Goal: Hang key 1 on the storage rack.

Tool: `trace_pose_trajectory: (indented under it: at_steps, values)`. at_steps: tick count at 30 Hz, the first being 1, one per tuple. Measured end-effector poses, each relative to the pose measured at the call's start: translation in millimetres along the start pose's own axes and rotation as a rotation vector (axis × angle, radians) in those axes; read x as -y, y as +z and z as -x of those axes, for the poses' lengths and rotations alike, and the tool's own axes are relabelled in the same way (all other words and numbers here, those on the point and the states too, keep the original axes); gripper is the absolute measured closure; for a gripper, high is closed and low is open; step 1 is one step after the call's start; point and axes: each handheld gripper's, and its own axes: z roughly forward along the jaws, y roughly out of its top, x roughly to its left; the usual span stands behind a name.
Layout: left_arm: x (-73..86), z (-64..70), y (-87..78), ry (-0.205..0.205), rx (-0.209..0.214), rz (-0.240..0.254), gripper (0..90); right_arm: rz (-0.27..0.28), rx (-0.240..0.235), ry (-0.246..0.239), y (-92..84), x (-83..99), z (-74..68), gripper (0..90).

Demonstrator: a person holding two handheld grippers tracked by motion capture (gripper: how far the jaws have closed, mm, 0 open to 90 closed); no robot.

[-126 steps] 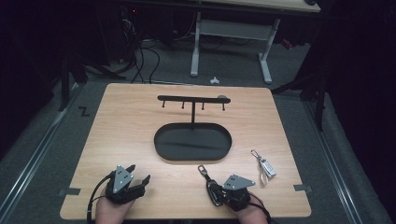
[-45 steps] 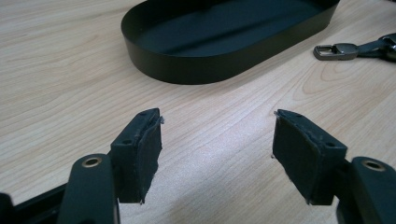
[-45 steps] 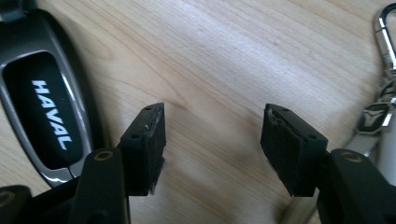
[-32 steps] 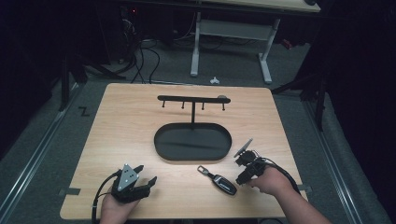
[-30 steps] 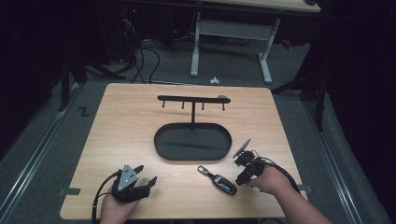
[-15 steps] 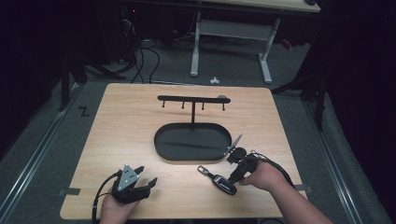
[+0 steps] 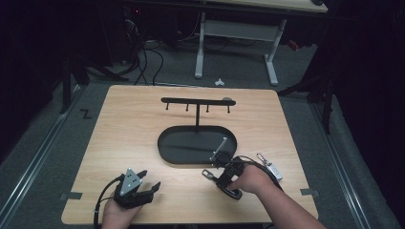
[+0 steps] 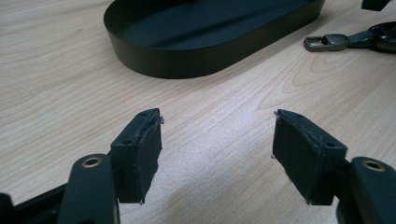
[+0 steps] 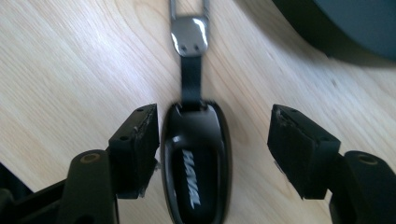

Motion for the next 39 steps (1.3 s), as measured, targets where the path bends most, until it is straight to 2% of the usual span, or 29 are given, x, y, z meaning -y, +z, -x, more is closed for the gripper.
trace_pose_trajectory:
  at_steps: [3,10,18,23,29,31,39]
  values:
    - [0.0,0.3,0.1,0.006,0.002,-0.006,33.3,-0.003,0.008,-0.032,4.2,-7.6,-3.6,34.9]
    - [0.2,-0.9,0.4,0.004,0.000,-0.004,33.2,-0.029,0.015,-0.030,12.5,-20.4,-7.1,36.9]
    - [0.7,-0.9,-0.3,0.000,-0.005,-0.002,33.2,-0.048,0.013,-0.053,19.9,-27.9,-8.8,51.9]
    - [0.7,-0.5,0.4,0.003,0.000,-0.008,33.2,-0.062,0.029,-0.106,19.4,-27.4,-12.2,57.9]
    - [0.7,0.1,0.2,0.005,0.003,-0.010,33.3,-0.066,0.026,-0.105,18.9,-28.6,-13.3,67.1]
    - [0.6,0.0,0.2,0.006,0.001,-0.009,33.3,-0.065,0.027,-0.090,18.9,-28.9,-13.2,72.1]
    - [-0.1,-0.8,0.1,-0.006,0.011,-0.002,33.3,-0.078,0.020,-0.071,18.5,-29.7,-13.5,79.3]
